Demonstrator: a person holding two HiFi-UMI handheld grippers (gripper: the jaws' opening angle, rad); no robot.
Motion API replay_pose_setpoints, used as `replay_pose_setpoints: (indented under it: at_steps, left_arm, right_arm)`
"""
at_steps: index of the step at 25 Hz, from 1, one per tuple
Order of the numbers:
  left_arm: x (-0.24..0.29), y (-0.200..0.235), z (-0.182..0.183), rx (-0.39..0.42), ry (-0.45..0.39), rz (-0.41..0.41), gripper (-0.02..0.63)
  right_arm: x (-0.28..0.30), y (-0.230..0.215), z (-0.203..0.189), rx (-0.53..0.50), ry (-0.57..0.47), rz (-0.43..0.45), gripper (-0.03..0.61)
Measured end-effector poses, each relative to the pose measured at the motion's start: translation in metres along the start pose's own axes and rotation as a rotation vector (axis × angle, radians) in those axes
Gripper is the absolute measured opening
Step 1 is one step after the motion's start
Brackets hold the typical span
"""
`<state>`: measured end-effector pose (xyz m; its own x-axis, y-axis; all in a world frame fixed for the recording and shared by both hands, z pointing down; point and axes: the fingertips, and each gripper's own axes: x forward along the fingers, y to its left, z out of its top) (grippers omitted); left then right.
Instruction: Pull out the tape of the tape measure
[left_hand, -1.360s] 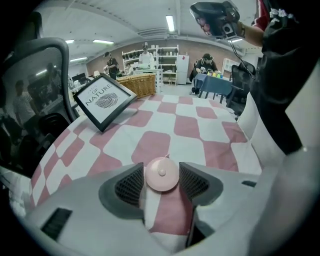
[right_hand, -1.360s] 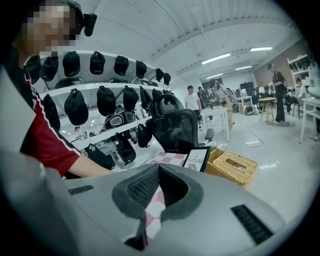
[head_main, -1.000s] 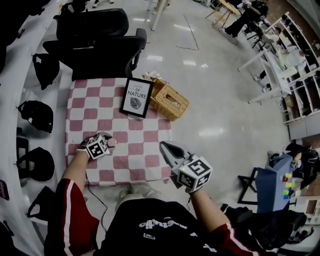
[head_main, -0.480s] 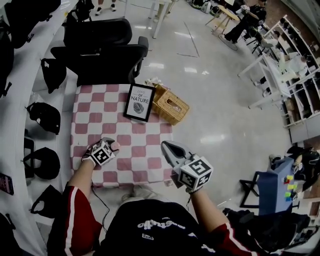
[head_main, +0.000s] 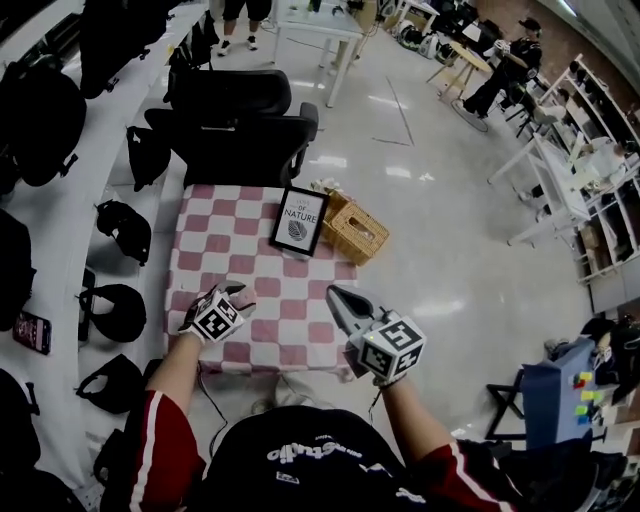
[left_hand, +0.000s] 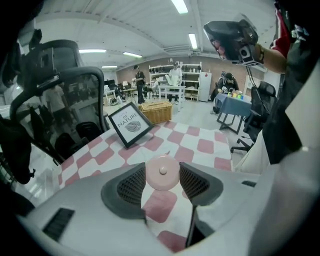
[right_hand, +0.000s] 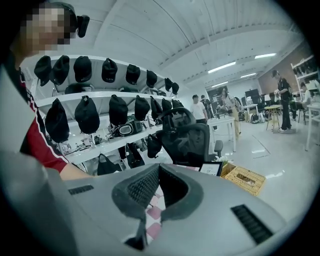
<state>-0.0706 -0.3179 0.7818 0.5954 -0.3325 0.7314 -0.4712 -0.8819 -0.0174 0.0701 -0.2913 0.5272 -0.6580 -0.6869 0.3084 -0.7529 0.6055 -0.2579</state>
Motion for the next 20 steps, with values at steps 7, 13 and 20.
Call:
replay_pose_setpoints:
  at_steps: [7, 13, 20]
  left_arm:
    - [-0.061, -0.024, 0.04, -0.05, -0.139, 0.069, 0.215]
    - [-0.113, -0.04, 0.065, -0.119, -0.254, 0.156, 0.215]
    - [-0.176, -0.07, 0.11, -0.106, -0.331, 0.225, 0.215]
  right_arm:
    - [-0.014, 0.023, 0.014, -0.043, -0.028, 0.023, 0.003]
    - [-0.027, 0.044, 0.028, -0.085, -0.048, 0.035, 0.003]
    - [-0.052, 0.079, 0.047, -0.13, -0.104, 0.055, 0.003]
